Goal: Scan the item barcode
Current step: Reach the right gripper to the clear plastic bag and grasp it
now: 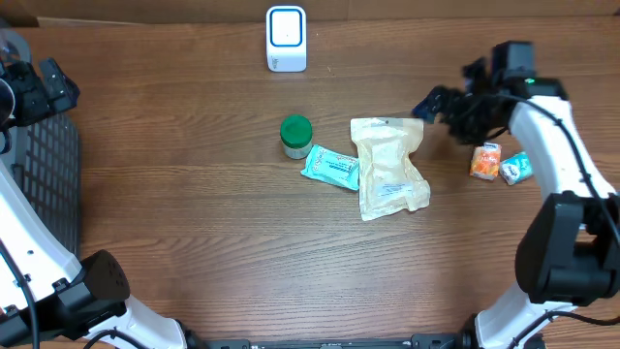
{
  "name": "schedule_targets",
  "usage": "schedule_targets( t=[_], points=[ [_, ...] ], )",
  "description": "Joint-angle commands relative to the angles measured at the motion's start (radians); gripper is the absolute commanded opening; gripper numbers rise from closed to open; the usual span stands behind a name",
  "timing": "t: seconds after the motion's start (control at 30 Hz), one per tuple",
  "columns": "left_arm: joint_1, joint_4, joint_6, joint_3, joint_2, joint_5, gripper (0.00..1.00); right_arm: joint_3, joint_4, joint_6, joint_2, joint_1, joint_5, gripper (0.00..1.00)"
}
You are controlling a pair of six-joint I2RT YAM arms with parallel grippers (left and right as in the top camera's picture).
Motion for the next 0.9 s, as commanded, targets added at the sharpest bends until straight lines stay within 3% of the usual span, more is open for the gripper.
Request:
schedule_targets(
  t=[0.0,0.27,0.43,0.53,0.8,0.87],
  points=[
    [-0.006,0.001,0.019,0.012,-0.013,0.0,0.99,-0.059,0.014,-0.145,-0.007,0.02,-0.053,0.86],
    [-0.006,0.001,0.019,0.011,-0.013,0.0,1.0,-0.188,0.084,-0.27,-0.007,0.023,-0.104,0.82],
    [-0.006,0.001,0.019,0.011,-0.013,0.0,1.0,-0.261,0.167,-0.281,0.003,0.023,-0.103,0.74],
    [-0.006,0.001,0.019,0.011,-0.013,0.0,1.0,-0.306,0.228,-0.298,0.036,0.023,-0.094,0.7],
    [-0.006,0.001,0.019,0.011,-0.013,0.0,1.0,-0.335,0.334,-0.307,0.19,0.061,-0.166,0.7],
    [-0.006,0.001,0.019,0.012,-0.013,0.0,1.0,-0.335,0.347,-0.307,0.216,0.082,-0.166,0.63]
  ],
)
